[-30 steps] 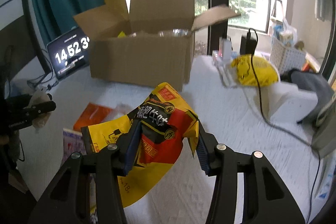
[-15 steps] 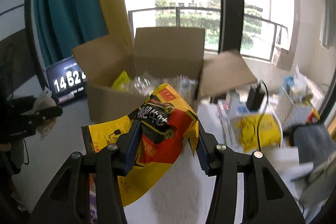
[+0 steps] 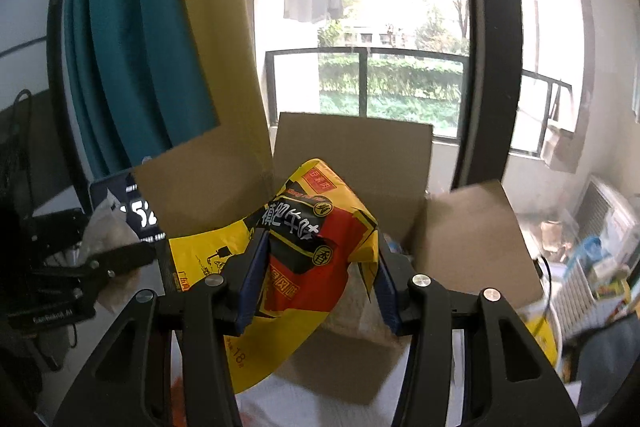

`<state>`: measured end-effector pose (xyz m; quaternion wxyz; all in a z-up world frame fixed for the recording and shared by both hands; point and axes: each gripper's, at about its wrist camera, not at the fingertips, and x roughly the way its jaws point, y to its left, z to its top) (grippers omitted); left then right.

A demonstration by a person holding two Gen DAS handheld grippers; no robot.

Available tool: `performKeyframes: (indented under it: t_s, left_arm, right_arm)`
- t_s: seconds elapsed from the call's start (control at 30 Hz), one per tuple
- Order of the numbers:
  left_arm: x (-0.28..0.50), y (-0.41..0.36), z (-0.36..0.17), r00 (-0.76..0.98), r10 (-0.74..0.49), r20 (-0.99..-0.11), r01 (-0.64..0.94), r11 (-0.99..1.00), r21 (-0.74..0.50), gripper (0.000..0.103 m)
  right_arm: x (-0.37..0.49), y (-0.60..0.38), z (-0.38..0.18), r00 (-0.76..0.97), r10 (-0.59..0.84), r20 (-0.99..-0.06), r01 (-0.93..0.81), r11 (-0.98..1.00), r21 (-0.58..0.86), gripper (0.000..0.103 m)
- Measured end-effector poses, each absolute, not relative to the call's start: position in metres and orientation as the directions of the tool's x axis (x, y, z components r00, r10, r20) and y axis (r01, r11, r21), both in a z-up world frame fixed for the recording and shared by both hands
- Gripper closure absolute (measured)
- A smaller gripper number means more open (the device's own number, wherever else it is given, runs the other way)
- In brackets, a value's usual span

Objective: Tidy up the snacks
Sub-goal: 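Carry the white pouch and yellow-red chip bag into the box and release both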

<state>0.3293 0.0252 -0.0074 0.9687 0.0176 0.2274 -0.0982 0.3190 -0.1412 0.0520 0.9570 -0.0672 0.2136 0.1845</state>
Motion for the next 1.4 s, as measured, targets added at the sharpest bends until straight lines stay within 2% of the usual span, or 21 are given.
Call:
performKeyframes:
  t_s: [0.23,0.4,0.63,0.67,0.73,0.77,0.83,1.4]
  left_arm:
    - [0.376,0.035,0.007,0.894,-0.193,-0.405,0.175,0.981,-0.083,0.061]
    - [0.413,0.044,0.004,0.893,-0.168,-0.417,0.145,0.986,-0.088,0.061]
    - [0.447,0.058,-0.003,0.871,-0.165,-0.463,0.124,0.985,-0.117,0.06]
    - [0.451,0.061,-0.005,0.866,-0.167,-0.471,0.12,0.985,-0.128,0.057]
    - [0.454,0.065,-0.009,0.857,-0.178,-0.483,0.118,0.981,-0.151,0.05]
    - [0.455,0.067,-0.01,0.855,-0.184,-0.484,0.119,0.979,-0.163,0.036]
    - [0.456,0.072,-0.01,0.856,-0.198,-0.477,0.117,0.974,-0.194,0.023]
    - [0.419,0.051,0.006,0.854,-0.239,-0.462,0.162,0.966,-0.2,0.021]
  right_arm:
    - [0.366,-0.12,0.063,0.843,0.328,-0.427,-0.376,0.926,-0.032,0.052]
    - [0.401,-0.103,0.065,0.85,0.316,-0.422,-0.366,0.93,-0.041,0.052]
    - [0.454,-0.073,0.053,0.811,0.333,-0.481,-0.399,0.916,-0.038,0.05]
    - [0.461,-0.069,0.05,0.8,0.331,-0.501,-0.403,0.914,-0.04,0.047]
    - [0.468,-0.06,0.046,0.802,0.314,-0.507,-0.39,0.92,-0.047,0.031]
    - [0.47,-0.06,0.045,0.805,0.313,-0.503,-0.387,0.921,-0.045,0.028]
    - [0.469,-0.061,0.044,0.807,0.313,-0.501,-0.385,0.922,-0.043,0.028]
    - [0.4,-0.117,0.069,0.845,0.245,-0.476,-0.31,0.949,-0.061,0.028]
